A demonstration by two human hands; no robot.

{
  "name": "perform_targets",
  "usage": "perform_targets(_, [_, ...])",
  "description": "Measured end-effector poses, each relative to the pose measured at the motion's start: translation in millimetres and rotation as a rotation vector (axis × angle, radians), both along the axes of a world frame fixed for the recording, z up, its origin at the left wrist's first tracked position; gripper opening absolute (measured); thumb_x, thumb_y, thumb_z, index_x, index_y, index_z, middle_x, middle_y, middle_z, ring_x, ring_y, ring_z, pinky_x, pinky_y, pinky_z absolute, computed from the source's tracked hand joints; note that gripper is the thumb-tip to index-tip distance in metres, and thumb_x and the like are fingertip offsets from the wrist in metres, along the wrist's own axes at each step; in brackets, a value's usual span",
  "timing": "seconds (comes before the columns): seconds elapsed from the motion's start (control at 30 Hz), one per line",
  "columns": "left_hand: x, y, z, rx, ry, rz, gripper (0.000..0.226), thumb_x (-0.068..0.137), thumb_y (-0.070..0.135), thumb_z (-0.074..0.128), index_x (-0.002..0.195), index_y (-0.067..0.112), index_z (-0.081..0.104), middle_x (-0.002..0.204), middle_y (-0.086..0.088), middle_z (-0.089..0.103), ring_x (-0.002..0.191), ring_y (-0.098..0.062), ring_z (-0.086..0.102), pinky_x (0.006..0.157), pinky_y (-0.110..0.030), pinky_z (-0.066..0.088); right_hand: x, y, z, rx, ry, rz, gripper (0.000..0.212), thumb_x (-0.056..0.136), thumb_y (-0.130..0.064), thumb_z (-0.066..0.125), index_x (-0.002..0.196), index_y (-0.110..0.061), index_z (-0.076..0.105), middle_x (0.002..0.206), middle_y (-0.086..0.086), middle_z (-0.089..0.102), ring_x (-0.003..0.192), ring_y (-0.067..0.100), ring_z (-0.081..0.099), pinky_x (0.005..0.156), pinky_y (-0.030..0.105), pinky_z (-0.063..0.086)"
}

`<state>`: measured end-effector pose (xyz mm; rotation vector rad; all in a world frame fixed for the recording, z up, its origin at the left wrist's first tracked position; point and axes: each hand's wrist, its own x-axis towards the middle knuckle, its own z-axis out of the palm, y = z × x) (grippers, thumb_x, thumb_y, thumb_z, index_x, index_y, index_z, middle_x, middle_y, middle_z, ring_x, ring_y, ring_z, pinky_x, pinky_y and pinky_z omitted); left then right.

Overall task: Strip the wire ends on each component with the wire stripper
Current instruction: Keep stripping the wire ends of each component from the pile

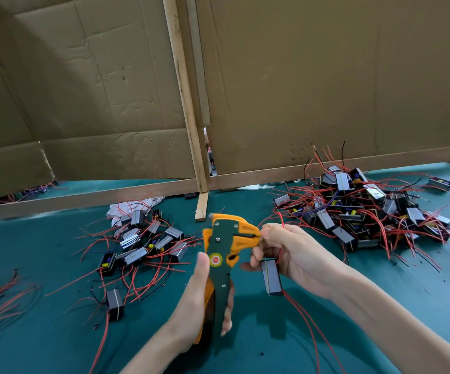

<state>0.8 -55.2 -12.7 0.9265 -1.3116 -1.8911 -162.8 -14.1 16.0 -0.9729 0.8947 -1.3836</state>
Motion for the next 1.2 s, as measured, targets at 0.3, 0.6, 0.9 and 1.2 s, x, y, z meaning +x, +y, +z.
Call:
perform_targets(0.3, [15,-30,-33,0.017,0.166,-0.269,0.089,0.078,0.082,0.032,0.089,0.001,0.068,0.082,-0.024,0.062,0.075,-0.036,0.065,0.071,-0.045,0.054,-8,-1,1,0.121,-0.006,0.036,0.048,0.101,-0.021,0.038,0.055,-0.013,0.047,0.062,0.011,0.052,0.057,0.027,0.056,0.076,0.049,0.057])
perform_targets(0.6, [18,-32,-29,0.103,0.227,-0.173,0.086,0.078,0.079,0.035,0.088,0.0,0.067,0.081,-0.022,0.059,0.073,-0.035,0.062,0.074,-0.046,0.054,-51,-34,28,0.102,0.263,-0.55,0.021,0.092,0.005,0.045,0.078,-0.01,0.044,0.072,0.013,0.056,0.068,0.026,0.052,0.066,0.038,0.044])
perform_targets(0.9, [19,-35,-34,0.109,0.27,-0.203,0.086,0.078,0.078,0.037,0.09,-0.002,0.067,0.084,-0.023,0.06,0.076,-0.036,0.063,0.077,-0.047,0.053,-132,-84,37,0.284,1.3,-0.972,0.035,0.086,0.004,0.049,0.12,0.008,0.041,0.131,0.03,0.046,0.123,0.043,0.041,0.104,0.05,0.034])
perform_targets(1.2, [20,-35,-38,0.083,0.32,-0.201,0.087,0.08,0.079,0.034,0.093,-0.001,0.066,0.084,-0.023,0.061,0.077,-0.036,0.063,0.08,-0.048,0.052,-42,-94,5,-0.45,1.817,-0.83,0.05,0.062,0.01,0.043,0.107,0.004,0.063,0.114,0.025,0.057,0.11,0.046,0.05,0.093,0.052,0.038])
